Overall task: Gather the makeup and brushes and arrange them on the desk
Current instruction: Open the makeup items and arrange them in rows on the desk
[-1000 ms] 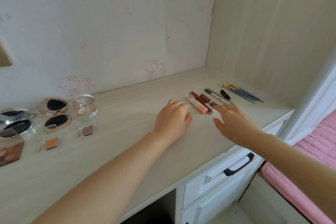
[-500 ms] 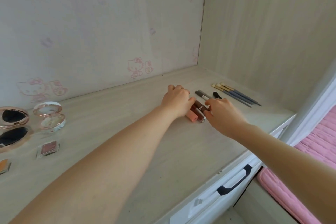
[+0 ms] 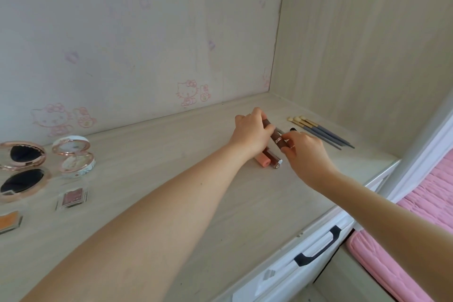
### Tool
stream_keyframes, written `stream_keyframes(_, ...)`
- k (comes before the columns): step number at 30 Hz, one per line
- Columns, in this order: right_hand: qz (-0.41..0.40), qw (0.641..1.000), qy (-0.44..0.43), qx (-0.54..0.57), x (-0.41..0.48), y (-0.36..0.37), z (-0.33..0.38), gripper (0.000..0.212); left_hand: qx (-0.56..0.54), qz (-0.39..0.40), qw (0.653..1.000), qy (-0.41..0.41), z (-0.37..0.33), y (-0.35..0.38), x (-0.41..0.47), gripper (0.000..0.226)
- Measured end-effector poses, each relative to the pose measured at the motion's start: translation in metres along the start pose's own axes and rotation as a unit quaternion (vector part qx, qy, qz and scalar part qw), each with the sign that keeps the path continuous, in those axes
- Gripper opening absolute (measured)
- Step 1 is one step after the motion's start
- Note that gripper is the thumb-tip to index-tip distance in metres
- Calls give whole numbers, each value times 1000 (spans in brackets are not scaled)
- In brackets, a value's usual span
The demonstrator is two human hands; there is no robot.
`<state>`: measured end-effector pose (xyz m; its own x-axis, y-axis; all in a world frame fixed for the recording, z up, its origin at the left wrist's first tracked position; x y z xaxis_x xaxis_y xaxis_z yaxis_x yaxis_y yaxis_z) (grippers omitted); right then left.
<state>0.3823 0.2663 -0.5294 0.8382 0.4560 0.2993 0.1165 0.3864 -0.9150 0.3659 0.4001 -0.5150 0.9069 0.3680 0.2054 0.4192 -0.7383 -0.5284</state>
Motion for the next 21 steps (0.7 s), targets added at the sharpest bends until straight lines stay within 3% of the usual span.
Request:
stream_keyframes(12,-45,990,8,137,-37,-32,47,30,-169,-84,981,-40,-7,-56,-55,24)
stream_keyframes(17,-50,981,-6,185,-69,-40,77,17,-207,-116,970,-50,5,-85,-97,33)
stream_keyframes(21,-37,975,-32,215,-94,-38,106,10,-266,-122,953,-76,19,-111,-139,27)
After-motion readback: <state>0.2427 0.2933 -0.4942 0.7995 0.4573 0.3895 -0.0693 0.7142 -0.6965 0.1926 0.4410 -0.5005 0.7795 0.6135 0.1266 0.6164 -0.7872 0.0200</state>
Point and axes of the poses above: each hand's wrist, its own x-axis towards the middle knuckle, its own y-axis out of the palm, z = x × y, the point moved 3 cm from there along x, towards the middle knuckle, and after that the axes turned 7 degrees about -x, right-handed, at the moved point
